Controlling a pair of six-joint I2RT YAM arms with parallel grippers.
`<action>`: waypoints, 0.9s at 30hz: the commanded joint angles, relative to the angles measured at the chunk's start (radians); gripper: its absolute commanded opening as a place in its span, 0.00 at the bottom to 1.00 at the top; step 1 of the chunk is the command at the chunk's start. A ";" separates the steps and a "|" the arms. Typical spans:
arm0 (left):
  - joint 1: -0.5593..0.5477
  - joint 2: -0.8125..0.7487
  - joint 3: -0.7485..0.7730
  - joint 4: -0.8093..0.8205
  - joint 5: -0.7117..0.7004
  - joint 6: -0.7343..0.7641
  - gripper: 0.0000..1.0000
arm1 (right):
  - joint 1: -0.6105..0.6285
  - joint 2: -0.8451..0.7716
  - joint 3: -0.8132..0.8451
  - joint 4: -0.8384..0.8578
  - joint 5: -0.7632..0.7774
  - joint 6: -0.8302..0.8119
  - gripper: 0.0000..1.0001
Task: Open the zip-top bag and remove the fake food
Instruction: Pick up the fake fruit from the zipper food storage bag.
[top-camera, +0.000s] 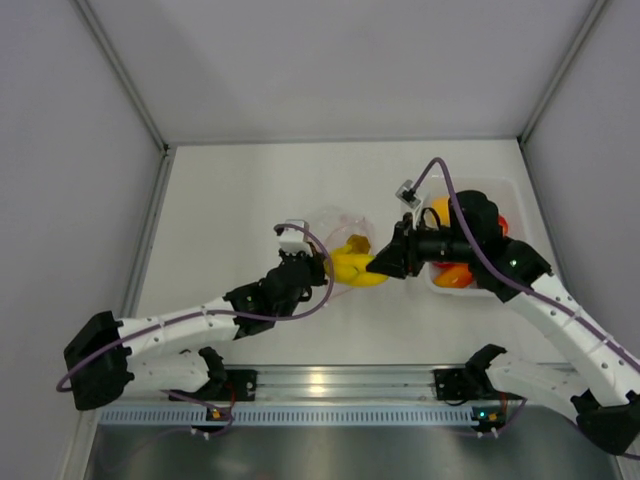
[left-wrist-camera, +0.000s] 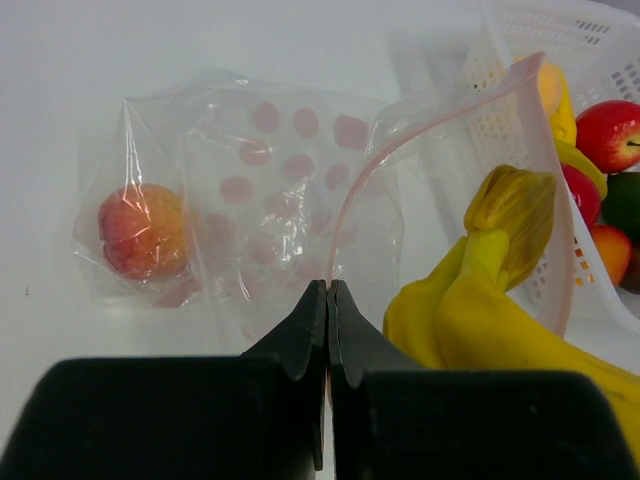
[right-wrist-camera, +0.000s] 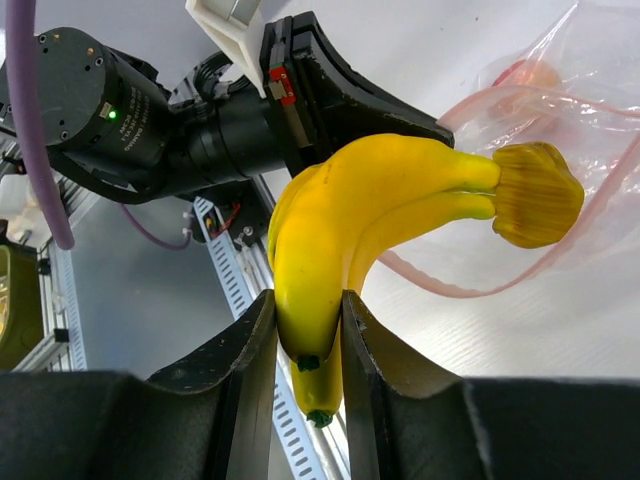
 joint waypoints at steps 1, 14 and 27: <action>0.006 -0.052 0.029 0.022 0.077 -0.011 0.00 | -0.030 -0.022 0.004 0.082 -0.066 -0.026 0.00; 0.026 -0.138 -0.003 -0.012 0.123 -0.009 0.00 | -0.071 -0.042 0.024 0.074 -0.096 -0.017 0.00; 0.043 -0.146 0.012 -0.010 0.148 -0.003 0.00 | -0.077 -0.073 0.025 0.094 -0.227 -0.003 0.00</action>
